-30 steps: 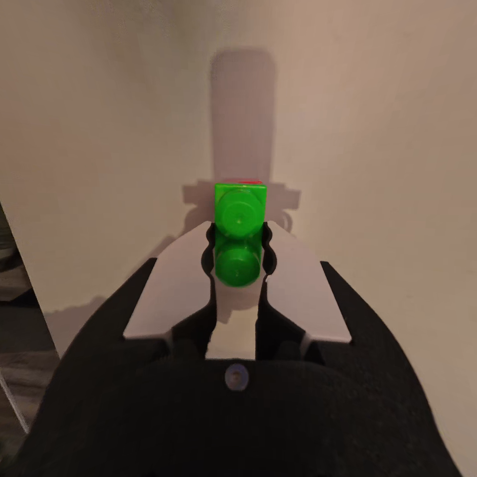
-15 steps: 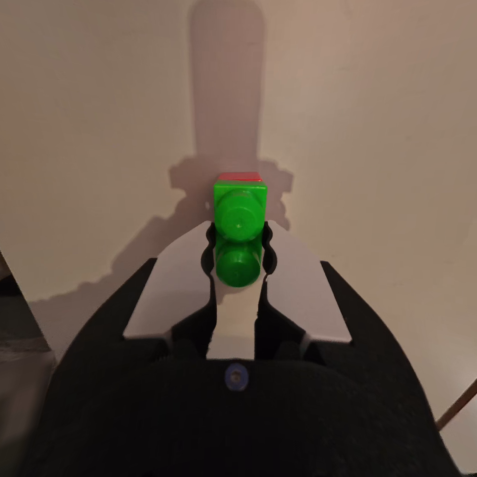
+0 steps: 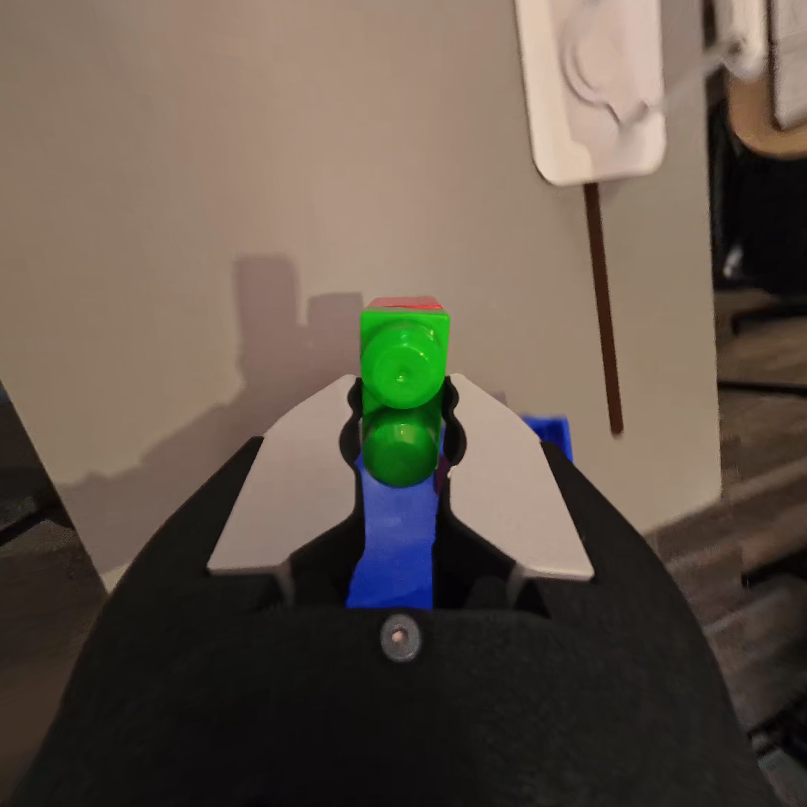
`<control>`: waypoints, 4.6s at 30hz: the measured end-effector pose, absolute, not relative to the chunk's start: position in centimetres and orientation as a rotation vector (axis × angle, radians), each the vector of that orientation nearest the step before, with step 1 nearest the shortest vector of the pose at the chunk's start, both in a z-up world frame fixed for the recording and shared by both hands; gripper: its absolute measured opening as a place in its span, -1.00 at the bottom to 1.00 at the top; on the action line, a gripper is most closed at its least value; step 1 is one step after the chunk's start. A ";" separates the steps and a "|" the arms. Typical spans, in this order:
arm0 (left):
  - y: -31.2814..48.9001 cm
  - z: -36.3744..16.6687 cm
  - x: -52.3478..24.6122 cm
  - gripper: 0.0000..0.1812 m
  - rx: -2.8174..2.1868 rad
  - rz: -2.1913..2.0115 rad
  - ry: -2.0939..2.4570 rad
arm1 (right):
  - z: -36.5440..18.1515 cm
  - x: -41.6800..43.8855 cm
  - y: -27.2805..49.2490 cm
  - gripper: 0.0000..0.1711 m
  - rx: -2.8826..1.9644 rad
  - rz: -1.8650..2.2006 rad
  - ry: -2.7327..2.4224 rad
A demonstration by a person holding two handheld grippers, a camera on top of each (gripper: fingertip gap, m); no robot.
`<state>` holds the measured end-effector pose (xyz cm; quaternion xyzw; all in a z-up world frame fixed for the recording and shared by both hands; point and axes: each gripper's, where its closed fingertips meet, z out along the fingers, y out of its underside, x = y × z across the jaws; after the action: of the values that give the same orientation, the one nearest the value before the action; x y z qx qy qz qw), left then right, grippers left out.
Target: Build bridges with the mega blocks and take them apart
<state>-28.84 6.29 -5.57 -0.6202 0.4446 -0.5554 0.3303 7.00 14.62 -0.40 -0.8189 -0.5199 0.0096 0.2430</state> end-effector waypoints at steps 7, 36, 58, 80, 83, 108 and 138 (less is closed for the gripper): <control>4.0 -8.3 -26.2 -0.80 -1.706 -1.540 1.207 | -2.0 18.9 11.8 -0.60 -2.394 0.001 -1.330; 0.9 -10.1 -21.0 -0.77 -1.798 -1.487 1.381 | -16.8 20.2 13.6 -0.51 -2.422 0.232 -1.599; 5.0 -8.0 -29.8 -0.49 -1.595 -1.545 0.927 | 2.9 7.2 6.7 -0.07 -1.999 0.205 -0.727; 10.5 -5.4 -44.0 -0.27 -1.619 -1.131 0.596 | -7.9 -10.0 4.7 -0.21 -1.947 0.637 -0.676; 11.9 -4.6 -46.9 -0.23 -1.688 -1.046 0.557 | -8.8 -10.5 4.9 -0.23 -1.963 0.662 -0.694; 24.4 -10.2 -65.7 -0.52 -2.563 -0.224 0.898 | -12.0 -16.0 9.3 -0.29 -2.137 0.710 -0.863; 27.8 -15.3 -63.8 -0.66 -2.711 -0.146 1.504 | -11.7 -16.0 7.7 -0.26 -2.097 0.734 -0.891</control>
<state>-63.84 27.79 -15.31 -0.8734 0.4844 -0.0469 0.0190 -16.01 7.73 -11.74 -0.8154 -0.3467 0.2855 0.3652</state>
